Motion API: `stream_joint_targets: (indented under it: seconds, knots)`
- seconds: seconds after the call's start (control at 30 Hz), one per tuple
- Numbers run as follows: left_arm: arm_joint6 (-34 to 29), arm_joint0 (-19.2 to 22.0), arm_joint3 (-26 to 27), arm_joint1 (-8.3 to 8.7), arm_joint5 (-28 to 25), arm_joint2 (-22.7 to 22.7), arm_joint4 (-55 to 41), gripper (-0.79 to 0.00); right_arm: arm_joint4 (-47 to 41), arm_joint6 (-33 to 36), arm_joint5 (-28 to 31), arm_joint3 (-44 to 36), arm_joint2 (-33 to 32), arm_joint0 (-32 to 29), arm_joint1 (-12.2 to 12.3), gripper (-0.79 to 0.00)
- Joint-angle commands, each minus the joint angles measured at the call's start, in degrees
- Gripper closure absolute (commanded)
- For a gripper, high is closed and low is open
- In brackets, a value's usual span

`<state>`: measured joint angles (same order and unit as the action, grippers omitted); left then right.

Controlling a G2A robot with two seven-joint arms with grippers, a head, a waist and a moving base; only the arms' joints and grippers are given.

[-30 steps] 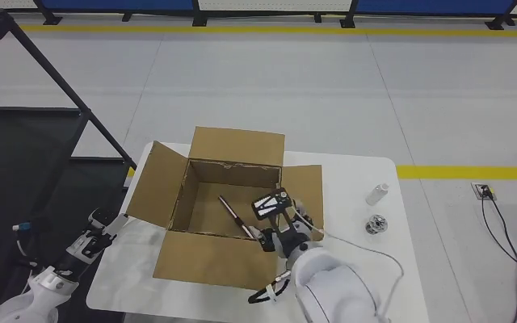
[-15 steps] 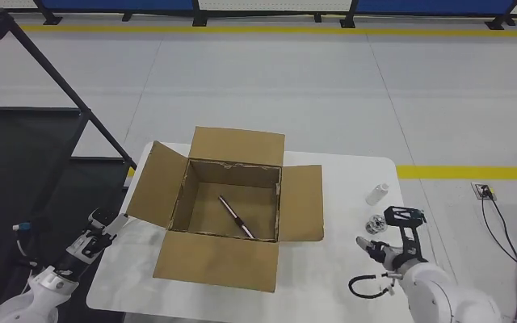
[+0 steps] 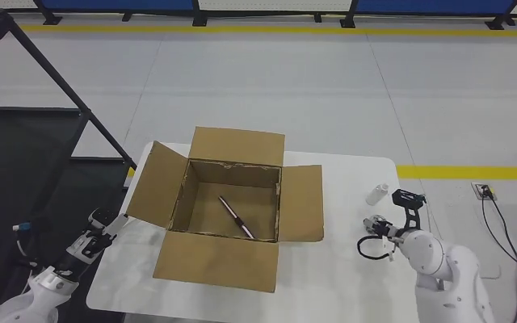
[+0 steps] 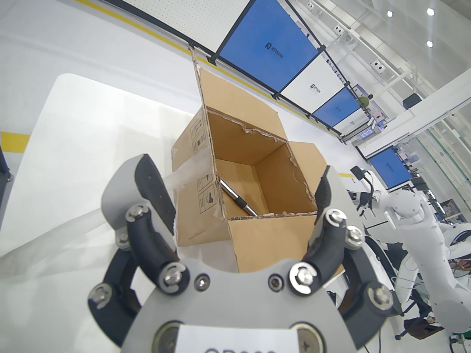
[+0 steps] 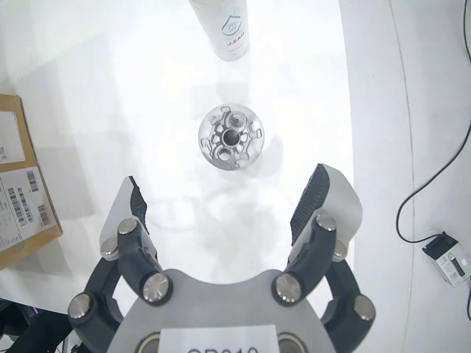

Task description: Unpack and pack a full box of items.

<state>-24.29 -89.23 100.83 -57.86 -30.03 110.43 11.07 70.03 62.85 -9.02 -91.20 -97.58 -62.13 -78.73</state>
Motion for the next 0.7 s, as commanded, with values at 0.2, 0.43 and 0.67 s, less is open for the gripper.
stream_joint_targets:
  seconds: [0.2, 0.43, 0.67]
  knots:
    - [0.0, 0.0, 0.0, 0.0, 0.0, 0.0, 0.0, -0.785, 1.06, 0.48, -1.18, 10.97, 2.27, 7.05, 0.34, -0.391]
    - [0.0, 0.0, 0.0, 0.0, 0.0, 0.0, 0.0, -0.785, 1.56, -0.47, -2.09, 14.59, 3.52, 8.69, 0.56, -0.095]
    - [0.0, 0.0, 0.0, 0.0, 0.0, 0.0, 0.0, -0.785, 2.1, -1.71, -4.23, 8.61, 3.77, 5.89, 0.79, 0.0]
